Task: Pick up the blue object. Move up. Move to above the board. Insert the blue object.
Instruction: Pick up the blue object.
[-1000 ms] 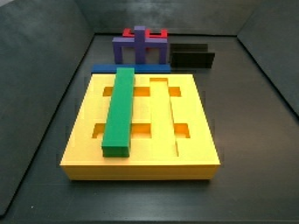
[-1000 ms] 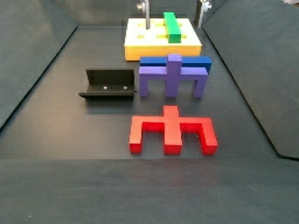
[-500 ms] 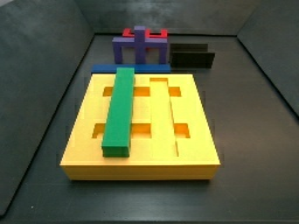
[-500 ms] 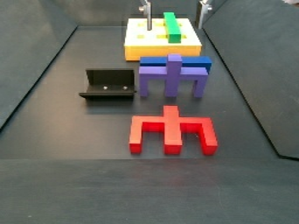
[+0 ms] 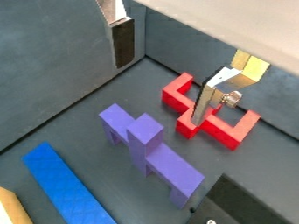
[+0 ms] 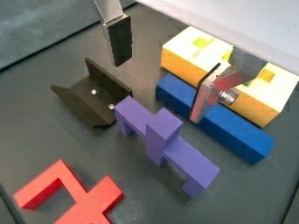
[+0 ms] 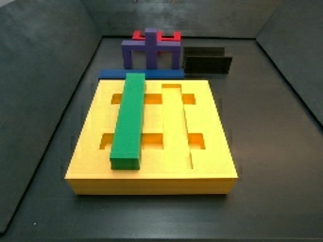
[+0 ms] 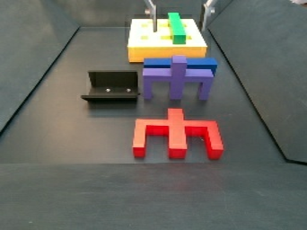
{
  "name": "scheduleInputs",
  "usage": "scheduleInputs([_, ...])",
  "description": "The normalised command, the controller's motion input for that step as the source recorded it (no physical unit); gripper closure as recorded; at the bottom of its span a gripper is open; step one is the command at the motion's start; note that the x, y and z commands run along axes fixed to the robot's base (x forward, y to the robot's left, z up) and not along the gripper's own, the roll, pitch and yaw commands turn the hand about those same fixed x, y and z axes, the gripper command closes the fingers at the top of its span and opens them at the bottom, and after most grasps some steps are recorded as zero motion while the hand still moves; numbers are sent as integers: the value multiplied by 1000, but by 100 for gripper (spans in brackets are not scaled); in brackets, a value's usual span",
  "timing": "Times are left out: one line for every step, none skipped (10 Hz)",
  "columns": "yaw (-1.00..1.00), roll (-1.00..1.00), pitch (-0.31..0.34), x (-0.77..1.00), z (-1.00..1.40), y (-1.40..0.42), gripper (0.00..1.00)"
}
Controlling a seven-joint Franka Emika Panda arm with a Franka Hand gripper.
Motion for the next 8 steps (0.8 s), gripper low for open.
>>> scheduleInputs([0, -110, -37, 0, -117, -626, 0])
scheduleInputs([-137, -130, -63, -54, -186, -649, 0])
scheduleInputs([-294, -180, -106, -169, -231, -586, 0])
scheduleInputs([-580, -186, -131, -243, -351, -371, 0])
scheduleInputs([-771, -163, -113, -200, -391, -140, 0])
scheduleInputs([-789, -166, -107, -200, -394, -109, 0])
scheduleInputs([-763, -166, -97, -206, -371, -131, 0])
scheduleInputs([-694, -106, -40, -157, -191, -289, 0])
